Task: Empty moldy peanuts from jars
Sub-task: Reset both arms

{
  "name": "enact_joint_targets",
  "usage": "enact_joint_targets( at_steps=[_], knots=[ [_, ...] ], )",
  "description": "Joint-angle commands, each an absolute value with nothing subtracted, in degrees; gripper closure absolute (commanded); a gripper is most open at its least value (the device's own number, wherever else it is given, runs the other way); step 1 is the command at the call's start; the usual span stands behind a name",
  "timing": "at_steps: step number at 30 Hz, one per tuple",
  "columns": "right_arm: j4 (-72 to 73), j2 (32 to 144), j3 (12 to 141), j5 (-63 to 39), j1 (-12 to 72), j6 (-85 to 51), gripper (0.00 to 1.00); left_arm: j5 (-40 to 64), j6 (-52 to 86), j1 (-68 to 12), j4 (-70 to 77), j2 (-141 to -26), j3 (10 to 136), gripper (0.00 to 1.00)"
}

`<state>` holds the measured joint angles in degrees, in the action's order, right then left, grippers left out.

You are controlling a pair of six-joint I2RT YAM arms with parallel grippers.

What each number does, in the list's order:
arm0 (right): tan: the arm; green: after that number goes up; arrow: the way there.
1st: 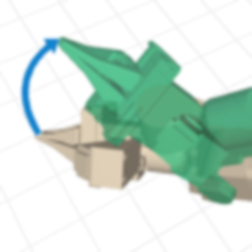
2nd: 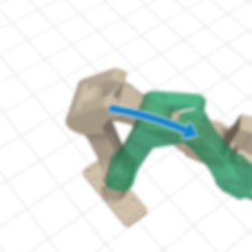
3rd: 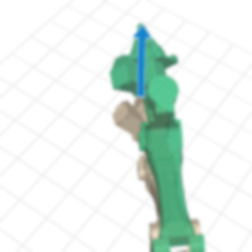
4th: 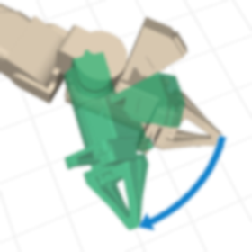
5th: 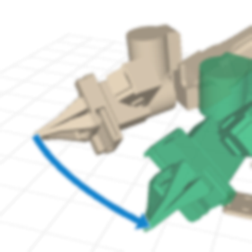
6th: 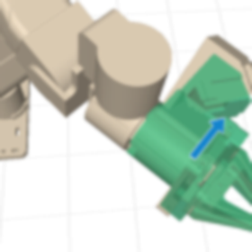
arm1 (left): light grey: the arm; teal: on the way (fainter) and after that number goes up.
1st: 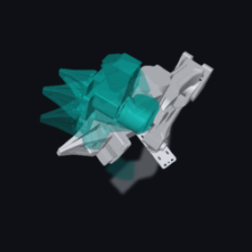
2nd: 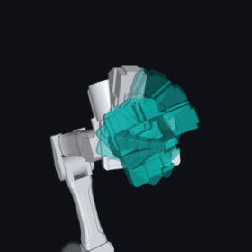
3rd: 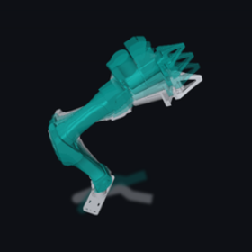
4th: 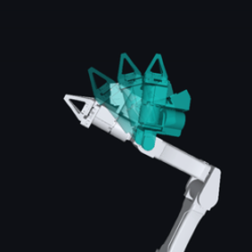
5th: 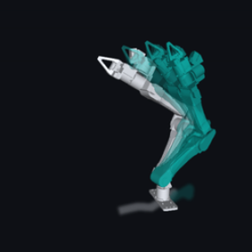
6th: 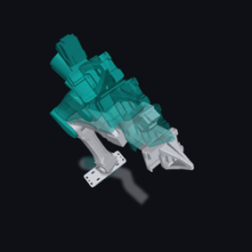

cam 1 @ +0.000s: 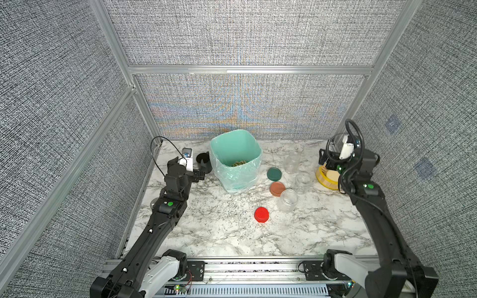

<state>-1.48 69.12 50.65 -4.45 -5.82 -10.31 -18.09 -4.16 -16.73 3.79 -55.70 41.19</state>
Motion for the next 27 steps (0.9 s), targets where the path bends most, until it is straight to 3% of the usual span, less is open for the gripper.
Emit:
enact_joint_targets(
  at_steps=[1,7,12,20,25,27],
  knots=[
    [18.2,64.7,40.6,-0.4,-6.2,-13.9,0.02,-29.1,1.1,-16.6,2.7,-56.4,37.1,0.0],
    [42.5,58.4,18.1,1.7,-6.2,-15.0,0.02,-36.4,8.2,-16.6,11.2,-59.4,28.0,0.0],
    [60.4,60.3,6.5,3.5,-6.1,-12.1,0.02,-38.7,7.1,-16.5,19.9,-62.4,22.9,0.0],
    [79.5,73.1,0.9,3.4,-5.9,-8.3,0.02,-35.6,0.0,-16.3,32.6,-71.0,21.2,0.0],
    [91.8,84.5,0.8,2.6,-4.9,-7.0,0.02,-32.4,-1.7,-14.9,33.3,-75.1,23.8,0.0],
    [89.7,85.6,1.7,1.9,-4.2,-5.7,0.02,-30.2,-1.1,-13.6,30.7,-76.1,25.8,0.0]
  ],
)
